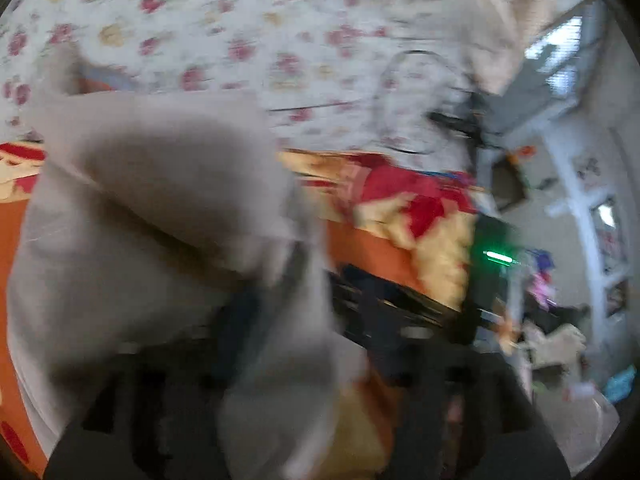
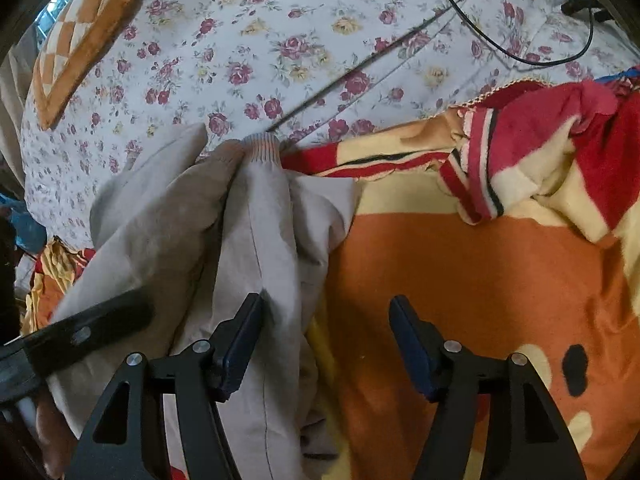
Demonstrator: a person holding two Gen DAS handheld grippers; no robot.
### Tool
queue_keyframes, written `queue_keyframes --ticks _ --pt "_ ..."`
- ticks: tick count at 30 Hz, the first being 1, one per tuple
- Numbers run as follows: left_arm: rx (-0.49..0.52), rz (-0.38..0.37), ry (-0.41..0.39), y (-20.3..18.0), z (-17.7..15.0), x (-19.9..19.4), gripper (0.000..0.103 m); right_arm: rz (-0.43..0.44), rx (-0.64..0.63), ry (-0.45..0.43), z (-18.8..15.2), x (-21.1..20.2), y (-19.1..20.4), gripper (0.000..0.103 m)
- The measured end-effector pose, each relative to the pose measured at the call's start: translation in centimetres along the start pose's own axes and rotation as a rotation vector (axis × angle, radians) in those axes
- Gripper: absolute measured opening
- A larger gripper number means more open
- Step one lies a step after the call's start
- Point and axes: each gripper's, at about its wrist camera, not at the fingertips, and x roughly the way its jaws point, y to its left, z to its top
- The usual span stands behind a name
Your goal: Fold large clothes
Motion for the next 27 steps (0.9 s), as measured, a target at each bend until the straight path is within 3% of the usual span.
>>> queue_keyframes --ticks 3,7,10,12,14,17,20,24,27 --pt "0.091 -0.016 -0.025 -2.0 -0.8 -4.2 0.067 -0.017 0.007 -0.041 0.2 -1.4 0.1 0.066" --pt "0.074 0.104 -0.142 -0.3 -1.4 -9.4 0.068 0.037 0.057 -0.109 0.3 -3.5 -0.6 0.067" --pt "-0.027 0.256 -0.247 3.9 -1.4 -11.5 0.068 0.137 0.109 -0.140 0.3 -4.4 -0.8 0.074" --pt "-0.097 0.383 -0.232 6.7 -1.3 -10.4 0.068 0.216 0.135 -0.134 0.3 -4.0 -0.6 0.074" --pt "-0.143 0.443 -0.213 8.9 -1.4 -9.1 0.067 0.257 0.150 -0.112 0.2 -3.5 -0.1 0.074" --pt "-0.214 0.407 -0.150 11.0 -2.0 -6.9 0.067 0.263 0.109 -0.097 0.2 -3.0 1.1 0.074" --pt "-0.173 0.355 -0.143 9.6 -2.3 -5.1 0.067 0.233 0.047 -0.125 0.3 -3.2 2.2 0.075" --pt "-0.066 0.428 -0.147 7.1 -4.3 -1.4 0.069 0.176 0.016 -0.156 0.5 -3.2 2.5 0.079" --pt "-0.014 0.439 -0.194 7.0 -6.0 -0.3 0.071 0.166 0.020 -0.141 0.5 -2.9 2.2 0.080"
